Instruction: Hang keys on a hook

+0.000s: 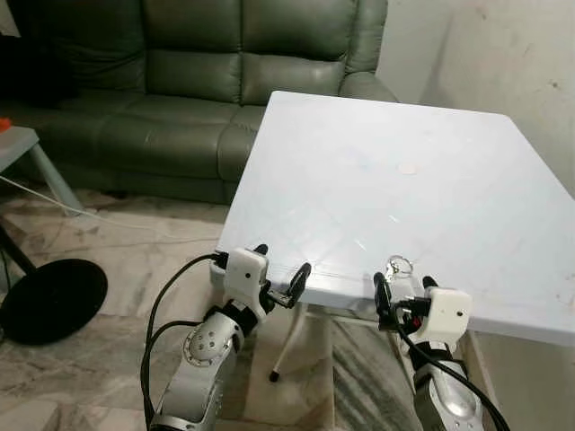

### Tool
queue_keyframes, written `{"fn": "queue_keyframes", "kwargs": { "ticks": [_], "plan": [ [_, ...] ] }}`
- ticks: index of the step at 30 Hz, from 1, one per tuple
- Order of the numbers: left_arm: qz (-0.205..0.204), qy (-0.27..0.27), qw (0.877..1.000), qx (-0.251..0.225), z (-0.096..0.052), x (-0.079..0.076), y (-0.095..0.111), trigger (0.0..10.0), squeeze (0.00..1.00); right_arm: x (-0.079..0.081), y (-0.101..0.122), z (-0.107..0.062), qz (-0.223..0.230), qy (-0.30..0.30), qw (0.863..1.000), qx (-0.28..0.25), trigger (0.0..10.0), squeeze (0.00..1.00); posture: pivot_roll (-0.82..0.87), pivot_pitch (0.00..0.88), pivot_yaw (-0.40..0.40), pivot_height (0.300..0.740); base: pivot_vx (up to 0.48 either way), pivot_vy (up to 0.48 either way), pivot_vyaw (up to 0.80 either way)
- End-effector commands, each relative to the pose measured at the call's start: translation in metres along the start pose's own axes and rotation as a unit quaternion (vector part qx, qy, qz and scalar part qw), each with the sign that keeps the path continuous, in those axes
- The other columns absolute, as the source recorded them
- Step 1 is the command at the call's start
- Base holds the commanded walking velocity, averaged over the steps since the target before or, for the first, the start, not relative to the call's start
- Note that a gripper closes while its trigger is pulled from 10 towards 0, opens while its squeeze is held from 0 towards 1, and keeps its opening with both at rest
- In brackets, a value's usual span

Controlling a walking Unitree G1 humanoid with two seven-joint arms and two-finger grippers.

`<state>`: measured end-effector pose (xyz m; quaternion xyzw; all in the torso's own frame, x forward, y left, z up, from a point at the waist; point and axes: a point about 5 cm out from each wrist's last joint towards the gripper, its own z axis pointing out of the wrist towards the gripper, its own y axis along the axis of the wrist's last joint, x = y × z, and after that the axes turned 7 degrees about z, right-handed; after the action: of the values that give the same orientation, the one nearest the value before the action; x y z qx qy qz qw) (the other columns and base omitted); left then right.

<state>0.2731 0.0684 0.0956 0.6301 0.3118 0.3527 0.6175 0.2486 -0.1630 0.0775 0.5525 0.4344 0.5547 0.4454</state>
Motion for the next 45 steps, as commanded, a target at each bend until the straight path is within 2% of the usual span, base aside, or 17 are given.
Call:
{"fn": "queue_keyframes", "kwargs": {
  "ticks": [1,10,14,17,23,24,29,30,32,33,34,38,39,40,41,43,45],
  "plan": [
    [0.008,-0.011,1.0,-0.003,0.0,-0.004,0.003,10.0,0.0,-0.001,0.007,0.002,-0.002,-0.002,1.0,-0.008,10.0,0.0,-0.04,0.055,-0.049,0.714,0.0,0.0,0.0],
    [0.007,-0.038,0.999,0.006,0.0,-0.013,0.003,10.0,0.0,-0.001,0.026,0.032,-0.087,0.024,0.996,0.023,10.0,0.0,-0.04,0.055,-0.056,0.714,0.0,0.0,0.0],
    [0.006,-0.036,0.999,0.006,0.001,-0.014,0.004,10.0,0.0,-0.006,0.032,0.042,-0.102,0.027,0.994,0.039,10.0,0.0,-0.04,0.051,-0.064,0.714,0.0,0.0,0.0],
    [0.004,-0.033,0.999,0.003,0.001,-0.013,0.005,10.0,0.0,-0.012,0.037,0.05,-0.103,0.037,0.99,0.084,10.0,0.0,-0.03,0.049,-0.074,0.714,0.0,0.0,0.0],
    [0.0,-0.03,1.0,0.003,0.001,-0.014,0.006,10.0,0.0,-0.017,0.037,0.051,-0.096,0.049,0.987,0.116,10.0,0.0,-0.03,0.044,-0.084,0.714,0.0,0.0,0.0],
    [-0.001,-0.028,1.0,0.001,0.0,-0.015,0.007,10.0,0.0,-0.019,0.034,0.049,-0.088,0.068,0.984,0.142,10.0,0.0,-0.02,0.042,-0.086,0.714,0.0,0.0,0.0],
    [-0.003,-0.026,1.0,0.0,0.001,-0.015,0.007,10.0,0.0,-0.019,0.025,0.041,-0.084,0.104,0.976,0.174,10.0,0.0,-0.02,0.036,-0.087,0.714,0.0,0.0,0.0],
    [-0.004,-0.026,1.0,-0.001,0.001,-0.015,0.008,10.0,0.0,-0.019,0.022,0.039,-0.081,0.107,0.974,0.18,8.3,0.0,-0.02,0.036,-0.085,0.714,0.0,0.0,0.0],
    [-0.004,-0.026,1.0,-0.001,0.001,-0.015,0.008,10.0,0.0,-0.019,0.021,0.038,-0.08,0.108,0.974,0.182,8.3,0.0,-0.02,0.036,-0.085,0.714,0.0,0.0,0.0],
    [-0.004,-0.026,1.0,-0.001,0.001,-0.015,0.008,10.0,0.0,-0.019,0.02,0.038,-0.087,0.107,0.973,0.183,3.4,0.0,-0.02,0.033,-0.084,0.714,0.0,0.0,0.0],
    [-0.004,-0.026,1.0,-0.002,0.001,-0.015,0.009,10.0,0.0,-0.017,0.018,0.037,-0.086,0.107,0.975,0.177,0.0,0.0,-0.02,0.032,-0.082,0.714,0.0,0.0,0.0],
    [-0.003,-0.026,1.0,-0.002,0.001,-0.014,0.009,10.0,0.0,-0.016,0.016,0.036,-0.09,0.099,0.973,0.187,0.0,0.0,-0.02,0.032,-0.078,0.714,0.0,0.0,0.0],
    [-0.003,-0.026,1.0,-0.002,0.001,-0.013,0.009,10.0,0.0,-0.016,0.016,0.036,-0.09,0.097,0.973,0.187,1.8,0.0,-0.02,0.032,-0.078,0.714,0.0,0.0,0.0],
    [-0.003,-0.025,1.0,-0.002,0.001,-0.013,0.009,10.0,0.0,-0.016,0.016,0.037,-0.09,0.096,0.974,0.187,1.8,0.0,-0.02,0.033,-0.078,0.714,0.0,0.0,0.0],
    [-0.003,-0.025,1.0,-0.002,0.002,-0.013,0.01,10.0,0.0,-0.016,0.017,0.038,-0.09,0.093,0.974,0.187,9.5,0.0,-0.02,0.034,-0.077,0.714,0.0,0.0,0.0],
    [-0.003,-0.024,1.0,-0.001,0.002,-0.013,0.01,10.0,0.0,-0.017,0.017,0.04,-0.089,0.086,0.974,0.192,10.0,0.0,-0.02,0.036,-0.079,0.714,0.0,0.0,0.0],
    [-0.005,-0.023,1.0,-0.001,0.002,-0.013,0.01,10.0,0.0,-0.018,0.017,0.043,-0.078,0.073,0.975,0.197,10.0,0.0,-0.02,0.039,-0.081,0.714,0.0,0.0,0.0]
  ]
}}
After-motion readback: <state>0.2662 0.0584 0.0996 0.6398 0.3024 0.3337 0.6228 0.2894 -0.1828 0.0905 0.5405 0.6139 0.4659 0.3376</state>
